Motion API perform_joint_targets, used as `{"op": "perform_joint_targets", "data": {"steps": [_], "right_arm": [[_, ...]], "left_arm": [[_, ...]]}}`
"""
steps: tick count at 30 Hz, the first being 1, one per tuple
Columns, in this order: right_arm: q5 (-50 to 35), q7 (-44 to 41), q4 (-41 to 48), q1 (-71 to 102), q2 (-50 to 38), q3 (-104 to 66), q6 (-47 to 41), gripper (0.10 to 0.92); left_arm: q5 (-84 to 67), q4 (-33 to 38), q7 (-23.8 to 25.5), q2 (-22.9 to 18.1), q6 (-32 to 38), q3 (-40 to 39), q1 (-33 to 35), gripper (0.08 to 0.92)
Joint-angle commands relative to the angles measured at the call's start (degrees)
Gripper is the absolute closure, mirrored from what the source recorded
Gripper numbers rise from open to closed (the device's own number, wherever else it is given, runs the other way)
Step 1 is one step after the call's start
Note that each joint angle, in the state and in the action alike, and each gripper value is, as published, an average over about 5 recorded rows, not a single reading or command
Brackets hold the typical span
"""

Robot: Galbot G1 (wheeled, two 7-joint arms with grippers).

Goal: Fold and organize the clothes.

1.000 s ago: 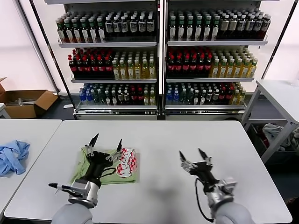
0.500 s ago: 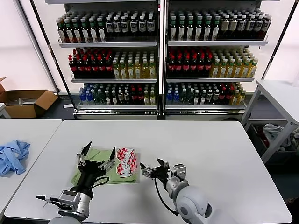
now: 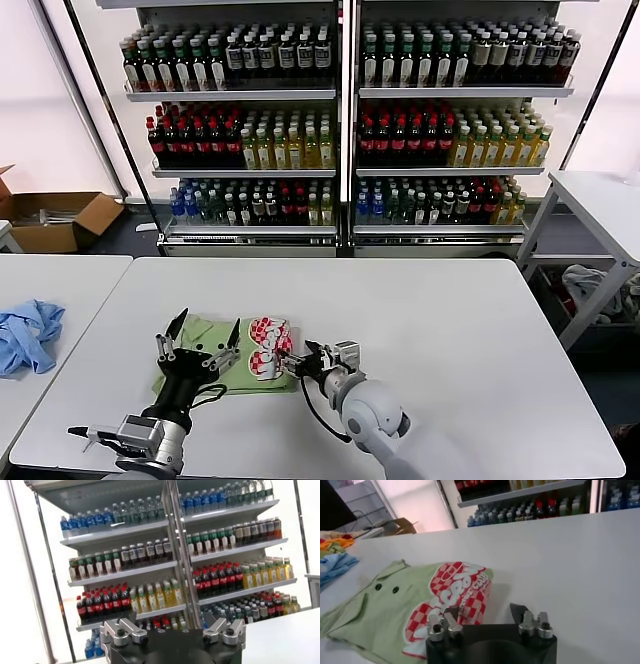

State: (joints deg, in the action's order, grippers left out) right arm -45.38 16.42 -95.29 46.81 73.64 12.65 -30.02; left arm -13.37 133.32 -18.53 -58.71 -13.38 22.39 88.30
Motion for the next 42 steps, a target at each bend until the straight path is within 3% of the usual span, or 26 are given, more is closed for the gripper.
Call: {"op": "perform_joint_targets", "data": {"steps": [1,13,20,27,35,42], "right_arm": [[1.7,-1.6,7.8,-2.0,4.6,1.6,0.2,0.388],[3.3,-1.3,5.3,-1.8,4.3,1.6,1.7,0.734],[4.1,-1.9,-4.5,0.7,-6.0,-4.1,1.4,0.891],[3.4,-4.1,-11.3,8.0,-17.5,-13.5,0.6,0.893],[6.2,-3.4,-11.6,11.2,-19.0,-18.0,4.1,0.873],[15.4,-0.4,-17.6,18.7,-21.3,-22.9,15.1,0.672]], "left_arm": [[0.2,0.0,0.2,-0.3,0.1,0.3,0.6,0.177],[0.4,-0.1,0.2,-0.7,-0.1,-0.5,0.6,0.177],[0.1,0.2,-0.7,-0.5,0.0,0.3,1.2,0.177],[0.1,-0.1,-1.0,-0.4,-0.2,-0.1,1.0,0.177],[0.1,0.0,-1.1,-0.5,-0.4,-0.3,1.2,0.177],[-0.7,1.0,-1.8,0.5,-0.3,1.0,2.3,0.177]]}}
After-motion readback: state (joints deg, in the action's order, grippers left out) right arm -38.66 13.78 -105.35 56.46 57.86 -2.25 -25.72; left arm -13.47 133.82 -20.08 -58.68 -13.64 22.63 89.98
